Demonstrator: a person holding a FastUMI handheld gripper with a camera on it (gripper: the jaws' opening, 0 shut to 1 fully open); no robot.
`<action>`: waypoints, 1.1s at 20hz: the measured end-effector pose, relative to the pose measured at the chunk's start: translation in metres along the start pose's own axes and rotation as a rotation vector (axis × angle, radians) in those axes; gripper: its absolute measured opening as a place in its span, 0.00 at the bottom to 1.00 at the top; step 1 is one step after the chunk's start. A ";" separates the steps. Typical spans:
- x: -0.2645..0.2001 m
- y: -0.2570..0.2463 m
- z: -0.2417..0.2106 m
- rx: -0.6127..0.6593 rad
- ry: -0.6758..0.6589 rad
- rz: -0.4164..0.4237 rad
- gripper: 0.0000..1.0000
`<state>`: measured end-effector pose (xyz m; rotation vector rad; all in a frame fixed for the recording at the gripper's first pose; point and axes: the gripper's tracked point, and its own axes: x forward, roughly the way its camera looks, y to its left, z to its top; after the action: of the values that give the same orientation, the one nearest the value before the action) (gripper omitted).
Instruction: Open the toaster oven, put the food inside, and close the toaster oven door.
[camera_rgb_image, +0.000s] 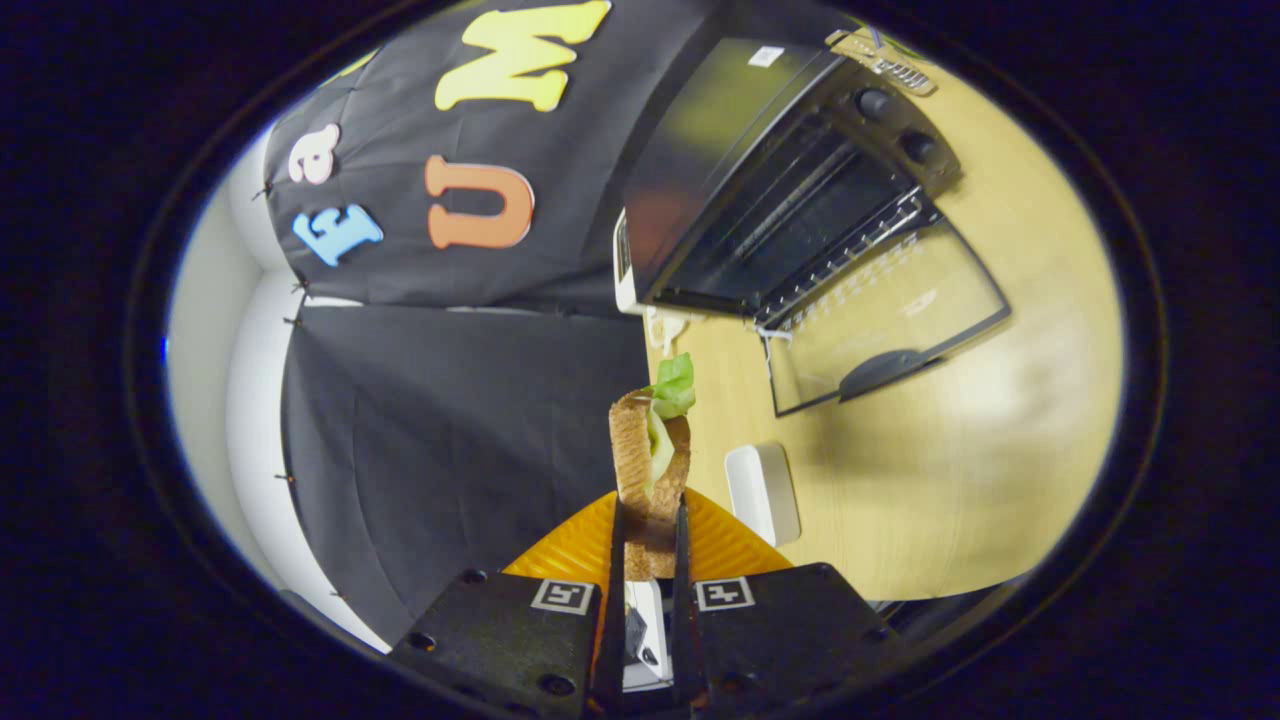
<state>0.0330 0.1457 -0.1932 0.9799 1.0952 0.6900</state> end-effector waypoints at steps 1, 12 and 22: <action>-0.003 -0.004 0.015 0.020 -0.046 0.002 0.24; 0.057 -0.075 0.134 0.190 -0.377 0.028 0.23; 0.113 -0.105 0.205 0.327 -0.652 0.163 0.23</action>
<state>0.2632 0.1354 -0.3055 1.4567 0.5580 0.2761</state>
